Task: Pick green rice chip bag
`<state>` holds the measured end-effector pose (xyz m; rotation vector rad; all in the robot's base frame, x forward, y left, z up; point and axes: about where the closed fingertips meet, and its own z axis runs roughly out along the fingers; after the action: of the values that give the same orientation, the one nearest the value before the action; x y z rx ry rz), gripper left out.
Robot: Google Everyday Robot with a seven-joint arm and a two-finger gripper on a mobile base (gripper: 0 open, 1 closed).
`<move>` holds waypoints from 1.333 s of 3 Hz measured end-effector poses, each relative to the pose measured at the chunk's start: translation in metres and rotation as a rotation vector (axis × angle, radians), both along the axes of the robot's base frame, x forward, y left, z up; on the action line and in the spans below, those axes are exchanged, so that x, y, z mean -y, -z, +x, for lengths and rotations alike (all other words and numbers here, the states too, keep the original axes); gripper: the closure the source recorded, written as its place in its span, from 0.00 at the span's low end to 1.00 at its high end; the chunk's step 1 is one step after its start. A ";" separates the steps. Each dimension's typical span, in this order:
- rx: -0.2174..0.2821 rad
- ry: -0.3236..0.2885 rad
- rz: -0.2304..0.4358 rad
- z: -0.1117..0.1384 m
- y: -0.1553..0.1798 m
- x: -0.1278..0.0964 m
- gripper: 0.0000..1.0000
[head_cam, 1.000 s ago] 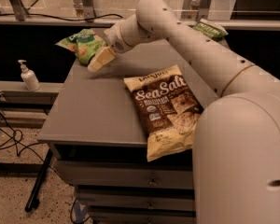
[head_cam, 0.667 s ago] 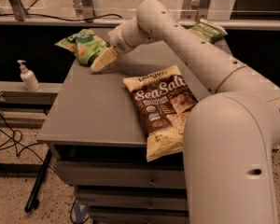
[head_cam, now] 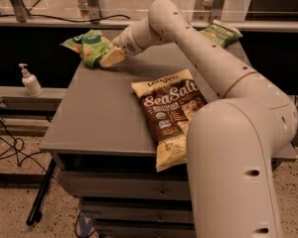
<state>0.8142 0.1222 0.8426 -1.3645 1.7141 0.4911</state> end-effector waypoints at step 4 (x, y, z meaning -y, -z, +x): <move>0.062 -0.018 0.049 -0.021 -0.041 0.015 1.00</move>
Offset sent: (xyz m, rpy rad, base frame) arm -0.0007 -0.0187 0.0075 0.0253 0.0045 -0.0268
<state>0.7932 0.1076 0.8832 -1.3477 1.6307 0.4931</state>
